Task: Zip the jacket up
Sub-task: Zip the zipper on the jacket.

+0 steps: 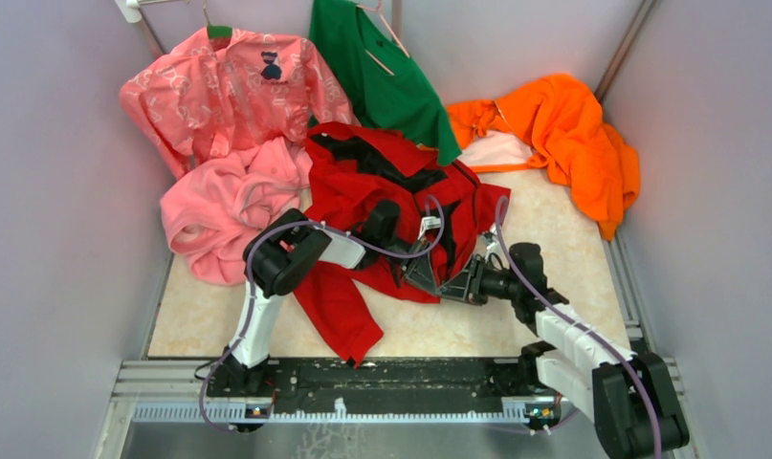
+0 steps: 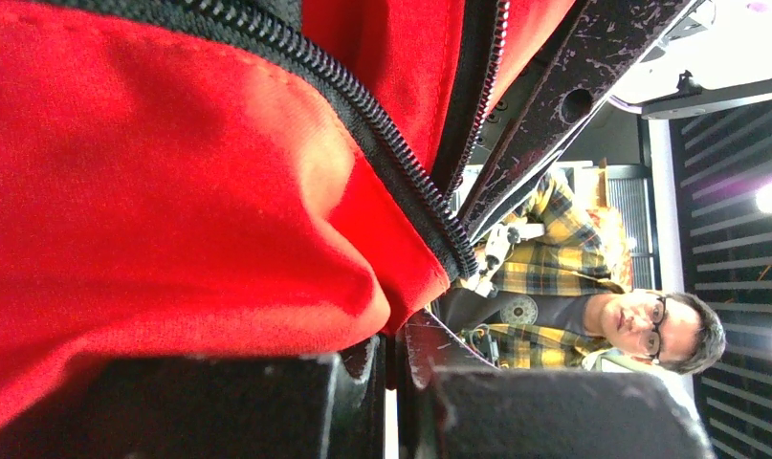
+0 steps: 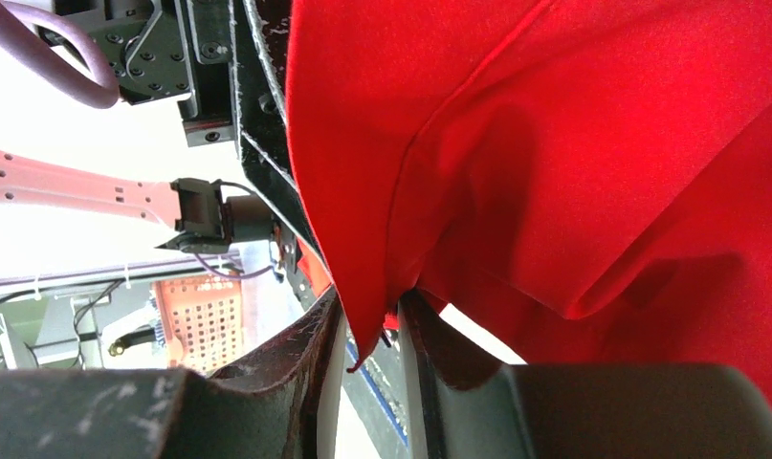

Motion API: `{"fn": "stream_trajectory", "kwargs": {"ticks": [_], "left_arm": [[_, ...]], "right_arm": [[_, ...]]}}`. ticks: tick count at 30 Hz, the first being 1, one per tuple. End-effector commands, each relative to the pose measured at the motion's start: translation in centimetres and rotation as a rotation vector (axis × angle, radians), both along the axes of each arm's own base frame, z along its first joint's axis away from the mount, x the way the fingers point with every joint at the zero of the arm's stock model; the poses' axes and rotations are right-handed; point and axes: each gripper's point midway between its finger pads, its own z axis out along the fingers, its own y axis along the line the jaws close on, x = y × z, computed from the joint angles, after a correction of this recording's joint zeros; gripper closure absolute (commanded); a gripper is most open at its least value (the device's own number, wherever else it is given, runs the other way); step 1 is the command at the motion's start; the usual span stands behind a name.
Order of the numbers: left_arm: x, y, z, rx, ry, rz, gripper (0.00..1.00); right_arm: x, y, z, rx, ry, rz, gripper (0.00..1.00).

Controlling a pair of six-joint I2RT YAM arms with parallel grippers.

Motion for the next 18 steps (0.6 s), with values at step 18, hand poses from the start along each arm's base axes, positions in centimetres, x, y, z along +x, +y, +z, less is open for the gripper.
{"fn": "stream_trajectory", "kwargs": {"ticks": [18], "left_arm": [[-0.10, -0.01, 0.17, -0.029, -0.025, -0.029, 1.00]], "right_arm": [[1.13, -0.32, 1.87, 0.013, -0.038, -0.017, 0.88]]}}
